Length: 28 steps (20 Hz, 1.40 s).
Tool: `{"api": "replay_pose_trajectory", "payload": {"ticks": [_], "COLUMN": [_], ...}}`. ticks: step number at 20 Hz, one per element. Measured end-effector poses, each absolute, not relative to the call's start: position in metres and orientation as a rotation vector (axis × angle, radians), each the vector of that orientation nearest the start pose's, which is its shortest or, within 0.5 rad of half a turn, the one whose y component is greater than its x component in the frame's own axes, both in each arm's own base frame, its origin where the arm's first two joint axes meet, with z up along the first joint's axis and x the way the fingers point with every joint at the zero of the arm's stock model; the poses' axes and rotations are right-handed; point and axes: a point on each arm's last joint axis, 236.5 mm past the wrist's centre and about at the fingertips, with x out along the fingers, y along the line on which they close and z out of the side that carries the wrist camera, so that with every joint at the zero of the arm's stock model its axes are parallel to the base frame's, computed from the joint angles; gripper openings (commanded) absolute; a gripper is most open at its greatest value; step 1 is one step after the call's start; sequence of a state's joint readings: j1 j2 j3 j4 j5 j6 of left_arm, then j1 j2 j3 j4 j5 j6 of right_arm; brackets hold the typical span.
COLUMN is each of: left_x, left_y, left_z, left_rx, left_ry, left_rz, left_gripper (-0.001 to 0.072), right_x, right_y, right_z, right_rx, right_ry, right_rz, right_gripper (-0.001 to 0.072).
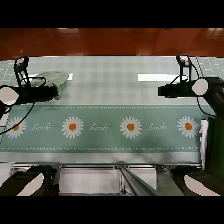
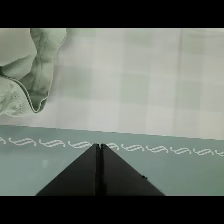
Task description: Fold the shirts.
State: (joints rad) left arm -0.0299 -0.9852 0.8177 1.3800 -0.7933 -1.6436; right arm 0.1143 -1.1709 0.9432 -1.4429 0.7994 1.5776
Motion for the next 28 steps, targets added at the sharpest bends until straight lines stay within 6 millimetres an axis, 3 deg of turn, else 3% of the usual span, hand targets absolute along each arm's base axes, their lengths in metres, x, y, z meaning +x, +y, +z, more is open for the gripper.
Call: {"api": "replay_pose_trajectory", "payload": {"ticks": [7,8,9,10,12,16,18,20,24,28], "left_x": [0.371,0.373,0.376,0.378,0.387,0.41,0.423,0.433,0.446,0.451], "left_y": [-0.043,-0.042,-0.042,-0.042,-0.042,-0.036,-0.021,0.002,0.07,0.131], "left_z": [0.028,0.03,0.032,0.036,0.051,0.09,0.098,0.093,0.065,0.023], "left_rx": [-0.242,-0.243,-0.242,-0.242,-0.244,-0.24,-0.242,-0.239,-0.254,-0.275], "left_ry": [0.949,0.935,0.924,0.913,0.87,0.775,0.755,0.779,0.843,0.926], "left_rz": [-0.053,-0.052,-0.052,-0.053,-0.055,-0.052,-0.019,0.025,0.149,0.243], "left_gripper": [0.0024,0.0056,0.0241,0.0498,0.0508,0.0506,0.0506,0.0506,0.0506,0.0506], "right_x": [0.409,0.411,0.412,0.412,0.409,0.38,0.36,0.342,0.312,0.305], "right_y": [0.068,0.068,0.068,0.068,0.069,0.069,0.068,0.067,0.065,0.066], "right_z": [0.011,0.013,0.014,0.017,0.022,0.032,0.034,0.028,0.004,-0.005], "right_rx": [0.081,0.083,0.085,0.089,0.086,0.038,0.026,0.02,0.034,0.07], "right_ry": [0.972,0.961,0.955,0.947,0.945,0.991,1.01,1.03,1.085,1.09], "right_rz": [0.136,0.136,0.136,0.137,0.142,0.181,0.192,0.198,0.196,0.185], "right_gripper": [0.0036,0.0165,0.0415,0.0411,0.0411,0.041,0.041,0.041,0.041,0.0409]}}
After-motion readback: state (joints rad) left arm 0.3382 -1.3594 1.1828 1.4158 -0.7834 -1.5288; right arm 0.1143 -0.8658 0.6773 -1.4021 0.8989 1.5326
